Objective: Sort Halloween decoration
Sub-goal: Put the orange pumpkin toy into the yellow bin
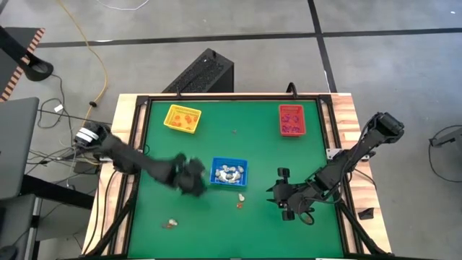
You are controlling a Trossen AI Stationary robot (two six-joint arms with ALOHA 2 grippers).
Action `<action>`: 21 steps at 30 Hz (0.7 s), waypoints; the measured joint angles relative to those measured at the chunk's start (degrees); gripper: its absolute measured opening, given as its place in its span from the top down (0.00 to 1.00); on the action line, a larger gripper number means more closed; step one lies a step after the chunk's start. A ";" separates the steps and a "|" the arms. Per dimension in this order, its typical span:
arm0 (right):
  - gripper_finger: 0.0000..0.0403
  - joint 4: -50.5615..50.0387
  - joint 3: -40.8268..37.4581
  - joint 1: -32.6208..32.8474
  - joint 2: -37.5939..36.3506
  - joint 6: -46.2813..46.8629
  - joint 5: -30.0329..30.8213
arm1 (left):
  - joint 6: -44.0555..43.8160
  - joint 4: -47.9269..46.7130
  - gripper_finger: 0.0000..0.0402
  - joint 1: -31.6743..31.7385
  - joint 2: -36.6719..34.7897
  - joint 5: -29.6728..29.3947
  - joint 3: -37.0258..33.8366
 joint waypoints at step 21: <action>0.57 -4.23 0.00 6.18 0.00 8.02 0.07 | 26.38 -3.92 0.80 49.33 -11.29 12.21 0.02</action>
